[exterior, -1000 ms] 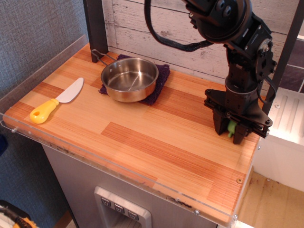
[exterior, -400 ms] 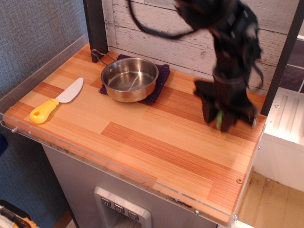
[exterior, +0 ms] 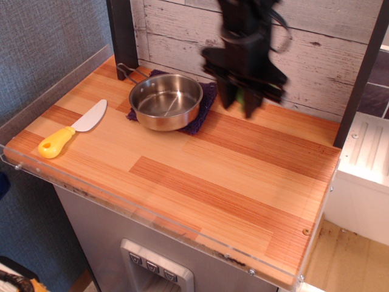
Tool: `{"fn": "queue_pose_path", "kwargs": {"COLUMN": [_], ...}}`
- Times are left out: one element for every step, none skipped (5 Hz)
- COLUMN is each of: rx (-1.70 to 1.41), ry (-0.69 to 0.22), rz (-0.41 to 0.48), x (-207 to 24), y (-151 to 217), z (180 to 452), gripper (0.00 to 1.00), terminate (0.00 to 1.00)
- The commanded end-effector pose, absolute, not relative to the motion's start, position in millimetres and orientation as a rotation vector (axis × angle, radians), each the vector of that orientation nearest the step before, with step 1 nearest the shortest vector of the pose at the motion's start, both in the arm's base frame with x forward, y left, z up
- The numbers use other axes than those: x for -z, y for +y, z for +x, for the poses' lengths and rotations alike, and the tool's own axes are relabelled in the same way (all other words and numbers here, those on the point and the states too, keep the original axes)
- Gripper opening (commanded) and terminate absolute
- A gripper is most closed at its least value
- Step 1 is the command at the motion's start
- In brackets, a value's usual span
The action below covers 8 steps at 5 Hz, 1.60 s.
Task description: Place the pear inside the pot
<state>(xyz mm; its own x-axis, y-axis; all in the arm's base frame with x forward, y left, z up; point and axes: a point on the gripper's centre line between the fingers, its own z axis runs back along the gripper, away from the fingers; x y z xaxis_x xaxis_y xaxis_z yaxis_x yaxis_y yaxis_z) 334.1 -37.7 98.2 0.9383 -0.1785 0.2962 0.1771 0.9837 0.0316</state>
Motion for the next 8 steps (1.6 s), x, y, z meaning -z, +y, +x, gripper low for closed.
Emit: {"fn": "queue_pose_path", "kwargs": {"rx": [0.021, -0.003, -0.002, 0.005, 0.023, 0.042, 0.072, 0.081], "ry": [-0.277, -0.247, -0.239, -0.248, -0.253, -0.25, -0.228, -0.167], "rz": [0.101, 0.12, 0.107, 0.085, 0.063, 0.053, 0.038, 0.038], "x": [-111, -104, -100, -98, -103, -114, -113, -104], "y": [54, 70, 73, 67, 59, 52, 49, 49], "z": [323, 326, 331, 331, 323, 298, 284, 276], "gripper": [0.0, 0.0, 1.0, 1.0, 1.0, 1.0, 1.0, 1.0], "terminate": [0.0, 0.0, 0.0, 0.0, 0.0, 0.0, 0.0, 0.0]}}
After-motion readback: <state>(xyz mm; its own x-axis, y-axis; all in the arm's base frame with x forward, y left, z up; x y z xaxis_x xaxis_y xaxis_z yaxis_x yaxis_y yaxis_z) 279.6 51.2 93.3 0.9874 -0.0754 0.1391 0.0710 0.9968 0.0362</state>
